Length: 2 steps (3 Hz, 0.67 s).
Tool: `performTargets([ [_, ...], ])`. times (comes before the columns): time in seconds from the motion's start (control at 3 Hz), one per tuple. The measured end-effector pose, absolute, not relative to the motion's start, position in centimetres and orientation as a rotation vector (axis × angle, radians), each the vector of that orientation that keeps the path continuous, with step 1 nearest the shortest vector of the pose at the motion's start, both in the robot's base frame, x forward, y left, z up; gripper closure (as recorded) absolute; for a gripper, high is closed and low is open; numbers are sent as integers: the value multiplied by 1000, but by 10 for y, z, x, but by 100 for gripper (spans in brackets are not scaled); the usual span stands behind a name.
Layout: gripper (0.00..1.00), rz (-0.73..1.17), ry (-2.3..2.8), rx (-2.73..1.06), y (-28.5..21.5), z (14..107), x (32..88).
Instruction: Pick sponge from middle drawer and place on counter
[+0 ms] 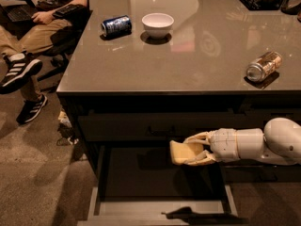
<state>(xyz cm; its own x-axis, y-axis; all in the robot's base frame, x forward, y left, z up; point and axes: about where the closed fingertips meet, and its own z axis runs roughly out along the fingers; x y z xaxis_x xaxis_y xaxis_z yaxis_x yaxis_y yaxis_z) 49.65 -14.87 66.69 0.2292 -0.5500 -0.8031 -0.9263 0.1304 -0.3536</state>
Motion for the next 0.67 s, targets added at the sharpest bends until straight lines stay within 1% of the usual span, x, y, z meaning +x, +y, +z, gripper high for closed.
performTargets([
  [0.33,100,491,1427,-1540,-148,671,497],
  [0.67,100,427,1355,-1548,-158,720,496],
])
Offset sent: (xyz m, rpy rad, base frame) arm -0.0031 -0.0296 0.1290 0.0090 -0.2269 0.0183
